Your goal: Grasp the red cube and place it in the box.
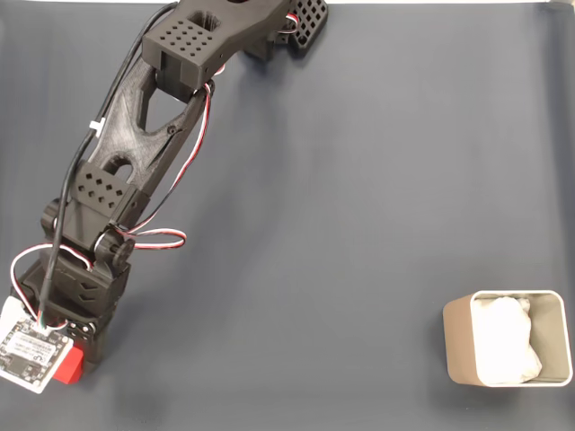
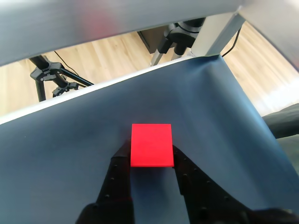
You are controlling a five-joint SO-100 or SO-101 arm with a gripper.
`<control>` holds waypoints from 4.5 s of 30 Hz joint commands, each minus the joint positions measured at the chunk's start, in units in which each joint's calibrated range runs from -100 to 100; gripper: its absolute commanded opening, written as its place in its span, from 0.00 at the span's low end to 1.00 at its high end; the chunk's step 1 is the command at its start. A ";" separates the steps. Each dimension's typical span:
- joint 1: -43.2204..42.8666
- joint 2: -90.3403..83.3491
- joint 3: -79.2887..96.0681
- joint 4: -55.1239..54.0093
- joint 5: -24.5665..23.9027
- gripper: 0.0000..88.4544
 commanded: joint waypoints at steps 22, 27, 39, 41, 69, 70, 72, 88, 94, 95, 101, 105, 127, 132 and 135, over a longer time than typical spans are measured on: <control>-6.03 -39.86 29.12 5.61 -2.49 0.00; -9.93 -49.48 38.61 5.44 -2.49 0.00; -23.07 -60.74 45.72 5.69 -3.17 0.00; -25.13 -60.83 45.45 5.69 -3.08 0.00; -45.80 -43.15 23.92 5.36 -2.54 0.00; -46.16 -42.20 23.00 5.36 -2.39 0.00; -46.72 -40.47 21.45 5.36 -2.15 0.00; -50.49 -31.45 13.33 5.28 -2.69 0.00; -51.34 -31.11 13.97 5.36 -3.03 0.00; -51.41 -31.11 14.06 5.36 -3.08 0.00; -51.55 -30.15 13.97 5.36 -3.13 0.00; -51.48 -29.03 13.61 5.20 -3.03 0.00; -51.34 -26.51 13.42 3.88 -3.27 0.00; -51.27 -26.43 13.42 3.88 -3.22 0.00; -51.20 -26.34 13.42 3.80 -3.22 0.00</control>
